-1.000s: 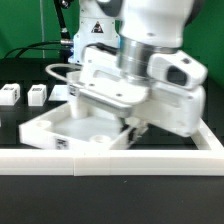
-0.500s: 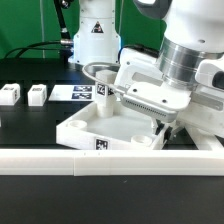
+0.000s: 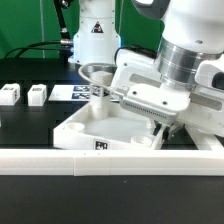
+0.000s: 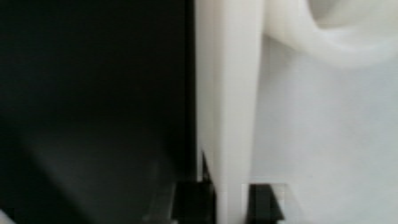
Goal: Assemble square table
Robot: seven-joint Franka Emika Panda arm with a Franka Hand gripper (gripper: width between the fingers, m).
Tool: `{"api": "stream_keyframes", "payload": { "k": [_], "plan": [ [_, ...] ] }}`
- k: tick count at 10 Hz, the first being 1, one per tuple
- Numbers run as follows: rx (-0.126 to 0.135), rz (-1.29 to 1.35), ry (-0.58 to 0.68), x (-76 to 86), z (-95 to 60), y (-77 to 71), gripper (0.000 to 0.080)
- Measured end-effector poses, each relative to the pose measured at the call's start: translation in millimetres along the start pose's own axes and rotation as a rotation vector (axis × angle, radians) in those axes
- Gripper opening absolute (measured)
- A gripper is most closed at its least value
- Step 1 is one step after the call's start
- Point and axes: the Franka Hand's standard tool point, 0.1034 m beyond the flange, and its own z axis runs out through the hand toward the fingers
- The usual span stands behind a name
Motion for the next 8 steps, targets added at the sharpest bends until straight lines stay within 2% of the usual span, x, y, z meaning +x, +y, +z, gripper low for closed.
{"api": "stream_keyframes", "payload": {
  "k": [2, 3, 4, 8],
  "plan": [
    [0.034, -0.207, 0.064, 10.8, -1.7, 13.3, 0.007],
    [0.063, -0.252, 0.089, 15.6, -4.2, 19.6, 0.007],
    [0.073, -0.346, 0.101, 17.4, -6.7, 25.5, 0.007],
    [0.068, -0.367, 0.109, 16.3, -1.6, 19.8, 0.007]
  ]
}}
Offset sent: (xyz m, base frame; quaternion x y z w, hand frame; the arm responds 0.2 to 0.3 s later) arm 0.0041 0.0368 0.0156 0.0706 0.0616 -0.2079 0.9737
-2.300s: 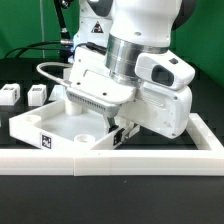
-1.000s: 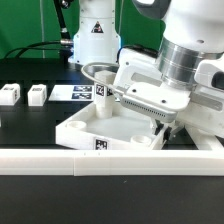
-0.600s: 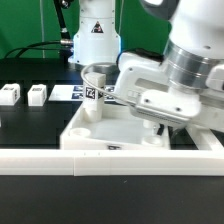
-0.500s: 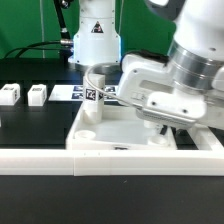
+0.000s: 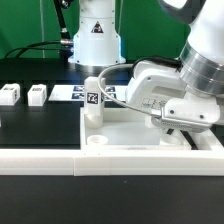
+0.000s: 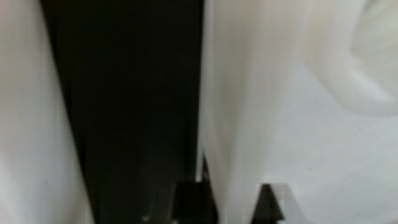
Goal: Assemble square table
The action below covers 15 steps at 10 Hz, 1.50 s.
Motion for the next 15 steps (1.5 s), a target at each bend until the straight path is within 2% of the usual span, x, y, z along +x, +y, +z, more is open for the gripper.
{"api": "stream_keyframes", "payload": {
  "k": [2, 3, 4, 6, 9, 12, 13, 14, 15],
  "plan": [
    [-0.006, 0.011, -0.003, -0.9, -0.2, -0.7, 0.007],
    [-0.023, 0.045, -0.023, -5.1, -1.9, -1.6, 0.007],
    [-0.026, 0.078, -0.024, -5.3, -3.8, 1.9, 0.007],
    [-0.004, 0.11, 0.017, -2.1, -5.6, 12.5, 0.007],
    [0.061, 0.132, 0.057, -1.7, -10.0, 14.0, 0.007],
    [0.07, 0.131, 0.067, -0.5, -7.8, 12.0, 0.007],
    [0.077, 0.136, 0.072, -0.1, -8.2, 7.3, 0.007],
    [0.084, 0.143, 0.079, 1.0, -9.1, 1.9, 0.0184],
    [0.091, 0.149, 0.086, 2.1, -10.0, -3.5, 0.036]
  ]
}}
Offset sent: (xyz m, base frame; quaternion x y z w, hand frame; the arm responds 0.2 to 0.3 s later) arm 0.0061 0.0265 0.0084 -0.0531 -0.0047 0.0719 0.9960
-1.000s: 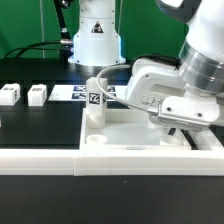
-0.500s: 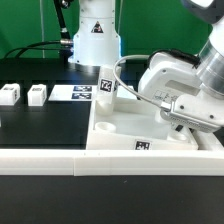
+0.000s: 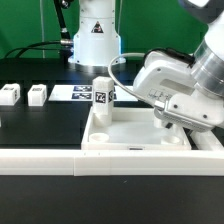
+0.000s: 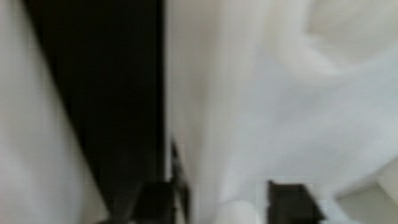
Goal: Assemble square table
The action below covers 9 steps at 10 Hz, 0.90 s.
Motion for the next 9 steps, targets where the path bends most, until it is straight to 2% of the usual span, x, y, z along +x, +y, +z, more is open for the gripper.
{"api": "stream_keyframes", "payload": {
  "k": [1, 2, 3, 4, 6, 7, 8, 9],
  "plan": [
    [0.008, 0.007, 0.007, 0.5, -0.4, -5.6, 0.036],
    [0.015, 0.012, 0.013, 0.9, -0.7, -10.2, 0.0571],
    [0.017, 0.015, 0.017, 1.1, -0.9, -12.3, 0.0571],
    [0.018, 0.016, 0.019, 1.2, -0.5, -13.5, 0.0637],
    [0.025, 0.02, 0.028, 4.5, -3.6, -12.5, 0.0647],
    [0.039, 0.017, 0.039, 9.7, -14.1, -14.5, 0.0647],
    [0.056, 0.023, 0.03, 15.7, -35.9, -25.7, 0.0649],
    [0.068, 0.03, 0.002, 19.9, -58.2, -47.1, 0.0649]
  ]
}}
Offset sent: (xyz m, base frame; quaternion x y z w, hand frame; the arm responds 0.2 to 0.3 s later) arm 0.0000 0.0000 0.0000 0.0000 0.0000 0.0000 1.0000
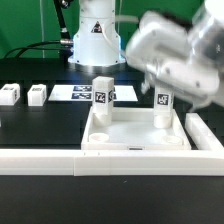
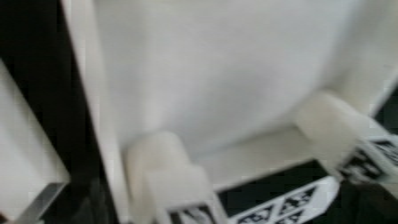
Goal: Assemble square table
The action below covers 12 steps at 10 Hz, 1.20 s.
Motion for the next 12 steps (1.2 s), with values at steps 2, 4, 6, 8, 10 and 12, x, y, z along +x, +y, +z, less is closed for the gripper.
{"api": "stream_keyframes", "payload": {
  "k": [2, 4, 6, 8, 10, 12],
  "plan": [
    [0.025, 0.031, -0.022, 4.2, -16.1, -49.5, 0.0649],
    [0.001, 0.014, -0.046, -2.7, -11.0, -101.5, 0.0649],
    [-0.022, 0.085, -0.061, -5.1, -4.6, -127.0, 0.0649],
    [-0.027, 0.233, -0.058, -5.4, -4.1, -124.6, 0.0649],
    [-0.031, 0.374, -0.055, -5.4, -3.5, -124.3, 0.0649],
    [-0.039, 0.638, -0.015, 9.4, 11.8, -152.7, 0.0649]
  ]
}}
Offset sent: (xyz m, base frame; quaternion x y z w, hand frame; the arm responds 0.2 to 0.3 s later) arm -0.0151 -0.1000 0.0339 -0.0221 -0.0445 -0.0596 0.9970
